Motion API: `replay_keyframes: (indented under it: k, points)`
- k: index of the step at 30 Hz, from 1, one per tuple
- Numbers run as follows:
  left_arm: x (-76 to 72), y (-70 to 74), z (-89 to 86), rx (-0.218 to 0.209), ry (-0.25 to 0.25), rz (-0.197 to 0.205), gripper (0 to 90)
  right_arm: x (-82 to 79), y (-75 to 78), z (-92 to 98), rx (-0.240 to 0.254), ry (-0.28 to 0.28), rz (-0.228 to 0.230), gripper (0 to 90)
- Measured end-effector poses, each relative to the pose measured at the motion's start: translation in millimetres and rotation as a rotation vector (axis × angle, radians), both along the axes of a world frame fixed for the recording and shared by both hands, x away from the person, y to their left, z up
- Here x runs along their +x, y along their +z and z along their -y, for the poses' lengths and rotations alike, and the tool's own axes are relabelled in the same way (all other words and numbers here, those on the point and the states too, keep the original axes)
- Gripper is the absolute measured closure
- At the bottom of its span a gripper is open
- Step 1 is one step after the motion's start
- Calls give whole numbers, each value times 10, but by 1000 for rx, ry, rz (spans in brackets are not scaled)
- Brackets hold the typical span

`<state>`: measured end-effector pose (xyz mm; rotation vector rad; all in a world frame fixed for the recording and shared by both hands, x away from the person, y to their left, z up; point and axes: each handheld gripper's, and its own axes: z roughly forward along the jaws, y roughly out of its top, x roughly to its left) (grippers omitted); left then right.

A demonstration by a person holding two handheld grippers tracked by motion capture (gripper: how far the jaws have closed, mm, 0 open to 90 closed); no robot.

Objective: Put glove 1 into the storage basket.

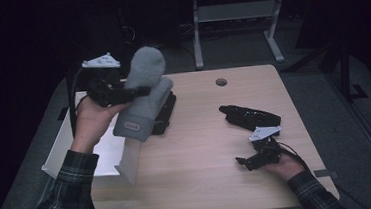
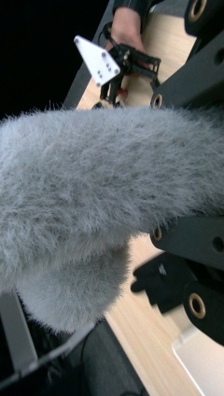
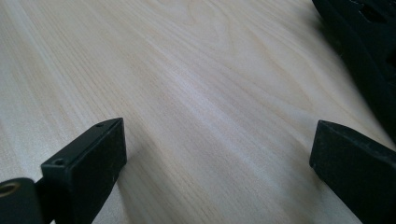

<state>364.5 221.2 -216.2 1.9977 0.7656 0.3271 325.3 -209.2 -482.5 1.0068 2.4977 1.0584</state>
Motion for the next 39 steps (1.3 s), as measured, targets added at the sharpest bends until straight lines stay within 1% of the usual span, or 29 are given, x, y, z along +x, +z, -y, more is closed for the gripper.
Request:
replay_keyframes:
  k: [5, 7, 9, 13, 17, 21, 27, 29, 32, 33, 36, 39]
  points:
    - [-27, 70, -317, -9, 62, 15, 713, 0, 0, 0, 0, 1, 0, 32]
    - [-37, 75, -428, -13, 86, 15, 713, 0, 0, 0, 0, 1, 1, 32]
    - [-46, 77, -526, -8, 105, 16, 713, 1, 0, 0, 0, 1, 0, 32]
    - [-69, 63, -735, -19, 145, 18, 713, 0, 0, 0, 0, 0, 0, 31]
    - [-91, 30, -890, -29, 177, 12, 713, -2, 0, -1, 0, -3, -1, 27]
    - [-115, -35, -1038, -28, 213, -1, 713, 15, -2, -9, -2, 1, -1, 20]
    - [-189, -184, -1290, -33, 279, -29, 713, 22, -1, -7, -2, 11, -3, 20]
    - [-202, -255, -1378, -32, 302, -48, 713, 25, -1, -6, -2, 15, -3, 20]
    - [-199, -376, -1466, -34, 312, -80, 713, 28, -1, -7, -1, 22, -4, 20]
    - [-197, -420, -1480, -36, 316, -91, 713, 31, -1, -8, -1, 25, -3, 20]
    - [-163, -567, -1481, -38, 306, -118, 713, 33, -2, -8, -1, 25, -2, 20]
    - [-100, -749, -1413, -33, 298, -154, 713, 40, -3, -5, -5, 29, 3, 20]
